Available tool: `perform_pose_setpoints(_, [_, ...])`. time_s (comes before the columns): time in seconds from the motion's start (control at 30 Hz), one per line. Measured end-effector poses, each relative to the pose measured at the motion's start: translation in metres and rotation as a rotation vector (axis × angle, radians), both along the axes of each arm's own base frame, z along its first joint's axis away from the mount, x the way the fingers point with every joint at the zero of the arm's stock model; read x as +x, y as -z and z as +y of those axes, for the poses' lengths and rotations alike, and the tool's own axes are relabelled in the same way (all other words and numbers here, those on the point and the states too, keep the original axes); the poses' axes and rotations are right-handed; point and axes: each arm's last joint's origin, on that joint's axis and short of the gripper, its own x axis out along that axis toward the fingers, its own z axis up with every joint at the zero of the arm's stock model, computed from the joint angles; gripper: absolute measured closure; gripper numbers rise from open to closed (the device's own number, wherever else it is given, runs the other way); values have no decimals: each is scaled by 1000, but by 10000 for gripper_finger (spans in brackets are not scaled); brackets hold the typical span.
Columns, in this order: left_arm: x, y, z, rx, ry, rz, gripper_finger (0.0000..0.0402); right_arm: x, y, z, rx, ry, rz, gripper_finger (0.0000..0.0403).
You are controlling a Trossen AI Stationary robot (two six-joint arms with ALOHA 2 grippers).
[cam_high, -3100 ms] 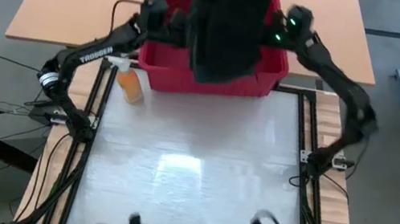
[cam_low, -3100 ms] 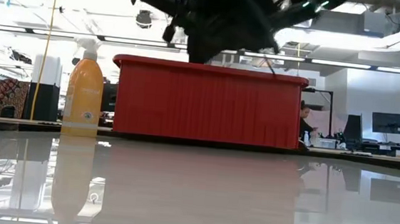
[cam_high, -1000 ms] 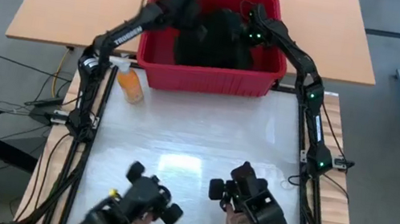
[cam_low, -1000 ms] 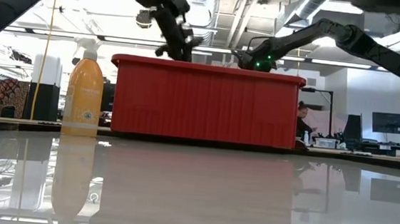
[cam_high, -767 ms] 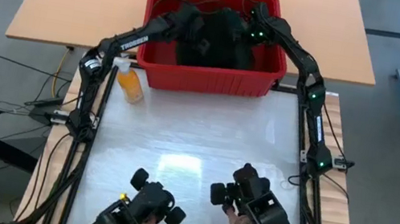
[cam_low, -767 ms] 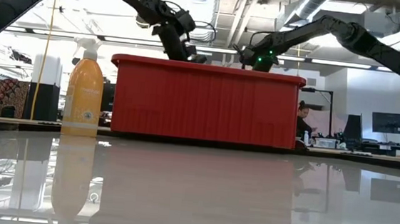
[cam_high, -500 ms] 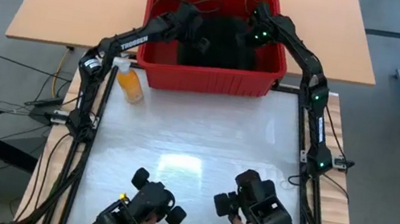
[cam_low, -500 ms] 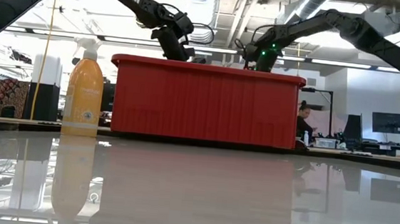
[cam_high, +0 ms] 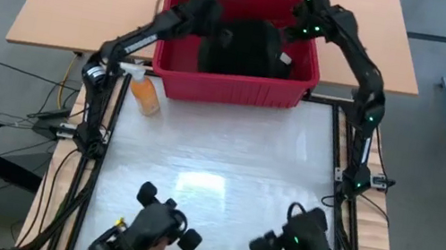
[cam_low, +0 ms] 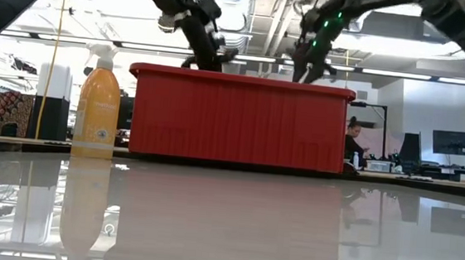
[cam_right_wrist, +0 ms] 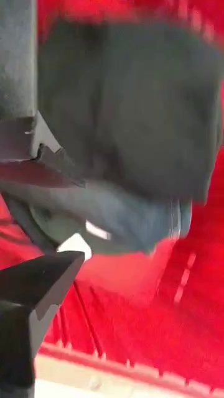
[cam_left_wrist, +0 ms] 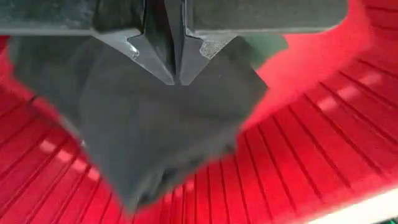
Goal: Fold Laundry from Bin
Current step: Return to Home Position
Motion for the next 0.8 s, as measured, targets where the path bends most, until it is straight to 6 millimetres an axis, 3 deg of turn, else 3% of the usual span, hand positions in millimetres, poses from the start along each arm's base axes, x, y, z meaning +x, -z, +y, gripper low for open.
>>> perform_pose_setpoints(0.17, [-18,-52,-30,86,39,-42,391,-5,-42,46,-27,-143,-83,207])
perform_pose_setpoints(0.37, [-29,-99,-93,91,291,-91,400,-10,-82,114,-91,-300,-106,211])
perform_pose_setpoints(0.57, [-40,-108,-171,69,446,-119,401,-28,-98,183,-64,-420,-112,211])
perform_pose_setpoints(0.7, [-53,-90,-226,92,569,-165,401,-45,-96,227,-32,-463,-165,211])
perform_pose_setpoints(0.8, [-66,-73,-256,129,632,-254,401,-57,-85,259,-43,-537,-231,211])
